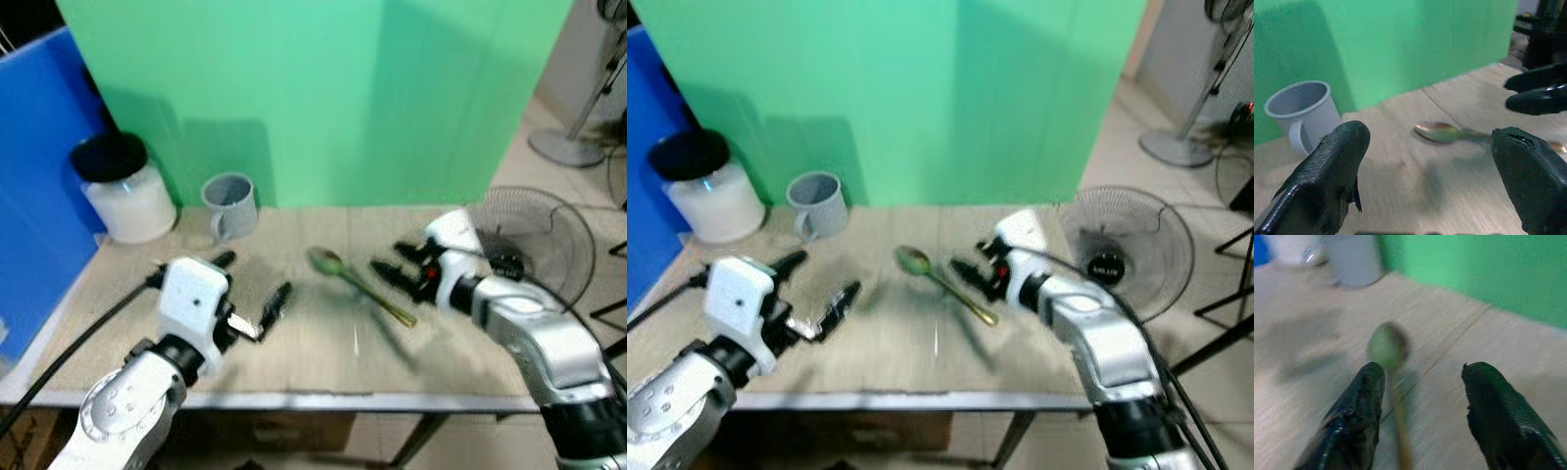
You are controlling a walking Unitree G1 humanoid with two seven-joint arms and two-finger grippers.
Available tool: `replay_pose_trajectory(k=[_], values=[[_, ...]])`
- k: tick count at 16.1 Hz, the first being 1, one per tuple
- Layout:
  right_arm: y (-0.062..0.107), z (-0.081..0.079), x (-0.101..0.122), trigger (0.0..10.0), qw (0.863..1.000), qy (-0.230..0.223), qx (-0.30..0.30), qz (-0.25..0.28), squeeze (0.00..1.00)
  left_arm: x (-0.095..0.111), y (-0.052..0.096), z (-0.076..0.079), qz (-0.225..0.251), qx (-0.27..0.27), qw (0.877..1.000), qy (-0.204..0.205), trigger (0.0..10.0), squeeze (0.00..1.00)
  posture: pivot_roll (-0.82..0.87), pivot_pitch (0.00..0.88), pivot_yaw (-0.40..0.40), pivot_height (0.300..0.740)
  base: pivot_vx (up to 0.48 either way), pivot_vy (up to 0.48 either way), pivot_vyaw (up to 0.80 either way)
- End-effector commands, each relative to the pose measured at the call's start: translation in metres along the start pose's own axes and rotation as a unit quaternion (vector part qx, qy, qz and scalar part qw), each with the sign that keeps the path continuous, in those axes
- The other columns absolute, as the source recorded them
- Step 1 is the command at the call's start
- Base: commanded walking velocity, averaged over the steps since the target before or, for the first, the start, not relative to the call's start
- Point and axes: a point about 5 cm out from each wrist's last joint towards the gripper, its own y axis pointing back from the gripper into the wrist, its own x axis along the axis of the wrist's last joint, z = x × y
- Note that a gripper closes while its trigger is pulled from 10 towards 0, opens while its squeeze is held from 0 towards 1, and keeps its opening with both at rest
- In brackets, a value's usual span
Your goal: Setting the table
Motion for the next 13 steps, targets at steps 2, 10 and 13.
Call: replay_pose_trajectory(k=[2,10,13], values=[[-0.011,-0.003,0.003,10.0,0.999,0.026,0.034,-0.015,1.00,-0.003,0.000,0.002,-0.025,-0.029,0.999,-0.004,10.0,0.00,-0.02,0.000,0.025,0.740,0.000,0.000,0.00],[-0.046,-0.009,-0.003,10.0,0.998,0.037,0.026,-0.052,0.00,-0.012,0.000,0.009,-0.063,-0.091,0.994,-0.007,10.0,0.00,-0.05,0.000,0.026,0.740,0.000,0.000,0.00],[-0.050,-0.003,-0.004,0.0,0.998,0.028,0.013,-0.054,0.00,-0.013,0.001,0.011,-0.066,-0.098,0.993,-0.007,10.0,0.00,-0.05,0.000,0.023,0.740,0.000,0.000,0.00]])
